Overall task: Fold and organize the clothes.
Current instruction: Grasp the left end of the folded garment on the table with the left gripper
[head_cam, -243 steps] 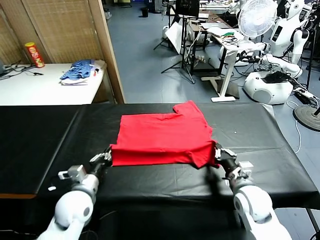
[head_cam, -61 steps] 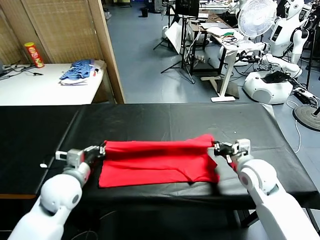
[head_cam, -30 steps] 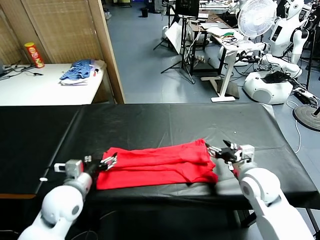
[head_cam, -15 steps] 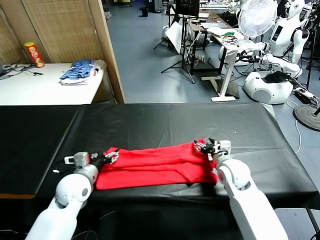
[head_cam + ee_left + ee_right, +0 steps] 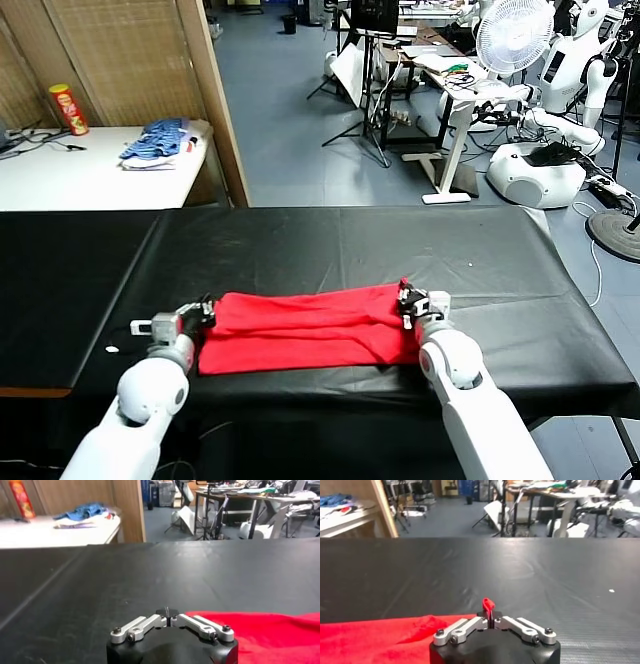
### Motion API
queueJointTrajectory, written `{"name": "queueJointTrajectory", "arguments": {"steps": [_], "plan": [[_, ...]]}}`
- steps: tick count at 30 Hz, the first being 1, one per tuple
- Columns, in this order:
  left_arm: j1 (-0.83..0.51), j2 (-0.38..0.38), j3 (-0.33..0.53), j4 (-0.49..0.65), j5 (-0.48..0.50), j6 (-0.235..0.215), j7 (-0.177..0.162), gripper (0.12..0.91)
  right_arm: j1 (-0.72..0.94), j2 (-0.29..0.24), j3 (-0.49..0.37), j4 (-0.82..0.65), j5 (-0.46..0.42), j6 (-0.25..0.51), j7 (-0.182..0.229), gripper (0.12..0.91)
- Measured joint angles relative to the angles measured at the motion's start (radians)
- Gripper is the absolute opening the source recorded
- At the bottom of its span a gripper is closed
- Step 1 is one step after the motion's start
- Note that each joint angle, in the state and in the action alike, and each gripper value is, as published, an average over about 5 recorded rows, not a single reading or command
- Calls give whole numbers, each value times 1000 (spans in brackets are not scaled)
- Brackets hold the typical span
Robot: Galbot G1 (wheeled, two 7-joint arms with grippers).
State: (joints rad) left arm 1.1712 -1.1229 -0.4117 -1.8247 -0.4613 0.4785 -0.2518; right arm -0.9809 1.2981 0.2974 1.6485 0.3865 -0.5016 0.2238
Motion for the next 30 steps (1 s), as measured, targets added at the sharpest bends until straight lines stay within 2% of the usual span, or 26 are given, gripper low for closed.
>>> {"name": "queueJointTrajectory", "arguments": {"steps": [6,10,12,13,18,22,25,30], "plan": [[3,-8,-16,-5,-23,11,-7,125,-21,0,5,19,-45,24,5,135],[13,-9,-29,-20,-43,15,-12,133,-39,-9,16,44,-56,35,-21,153],[22,-8,-37,-30,-61,12,-12,182,-50,-17,25,62,-58,44,-43,201],[27,-7,-42,-37,-74,10,-12,223,-56,-21,30,74,-59,47,-51,250],[63,-5,-79,-85,-174,-1,-6,532,-90,-44,67,151,-47,51,-63,514],[108,-15,-115,-128,-262,-3,2,727,-130,-62,103,227,-25,49,-63,723],[145,-27,-129,-142,-281,-11,17,788,-161,-68,124,278,-19,47,-63,787],[197,-51,-133,-155,-260,-20,46,798,-186,-70,132,326,-18,45,-63,798]]}}
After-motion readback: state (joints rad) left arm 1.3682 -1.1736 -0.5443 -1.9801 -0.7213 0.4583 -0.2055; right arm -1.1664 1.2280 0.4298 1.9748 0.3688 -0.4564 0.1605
